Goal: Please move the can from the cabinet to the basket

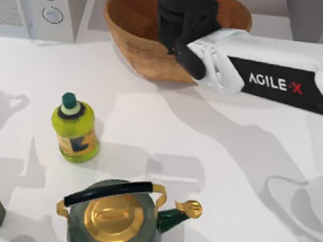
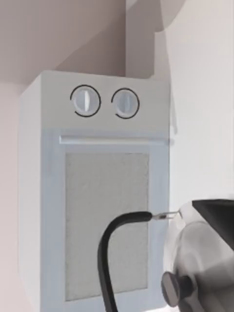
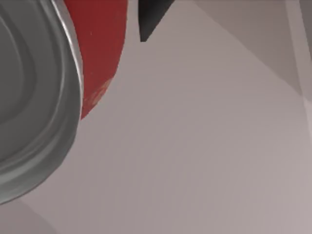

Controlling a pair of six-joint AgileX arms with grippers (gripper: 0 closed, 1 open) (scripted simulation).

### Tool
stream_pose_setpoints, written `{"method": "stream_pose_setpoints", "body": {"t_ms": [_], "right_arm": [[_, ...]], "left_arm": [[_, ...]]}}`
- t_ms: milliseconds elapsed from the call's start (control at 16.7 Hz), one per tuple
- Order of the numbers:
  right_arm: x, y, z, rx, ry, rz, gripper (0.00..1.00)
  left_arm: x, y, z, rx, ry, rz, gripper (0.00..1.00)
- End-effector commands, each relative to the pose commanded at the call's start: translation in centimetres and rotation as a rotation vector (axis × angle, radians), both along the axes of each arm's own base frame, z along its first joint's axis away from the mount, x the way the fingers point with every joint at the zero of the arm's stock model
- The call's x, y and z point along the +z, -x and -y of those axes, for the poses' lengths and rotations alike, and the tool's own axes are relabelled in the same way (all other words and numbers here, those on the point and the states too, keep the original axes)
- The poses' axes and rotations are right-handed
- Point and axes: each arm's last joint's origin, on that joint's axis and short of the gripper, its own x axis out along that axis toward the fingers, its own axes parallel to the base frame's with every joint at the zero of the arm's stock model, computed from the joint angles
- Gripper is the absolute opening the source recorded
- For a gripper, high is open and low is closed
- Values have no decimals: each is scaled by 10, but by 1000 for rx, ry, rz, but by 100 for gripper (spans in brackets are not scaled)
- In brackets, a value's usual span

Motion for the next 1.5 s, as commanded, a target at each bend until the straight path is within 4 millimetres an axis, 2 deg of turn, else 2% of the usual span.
{"method": "stream_pose_setpoints", "body": {"t_ms": [120, 300, 1080, 1500], "right_arm": [[-3, -7, 0, 1, 0, 1, 0], [-3, -8, 0, 1, 1, 0, 0], [-3, -8, 0, 1, 1, 0, 98], [-3, -8, 0, 1, 1, 0, 100]], "left_arm": [[0, 0, 0, 0, 0, 0, 100], [0, 0, 0, 0, 0, 0, 100], [0, 0, 0, 0, 0, 0, 100], [0, 0, 0, 0, 0, 0, 100]]}}
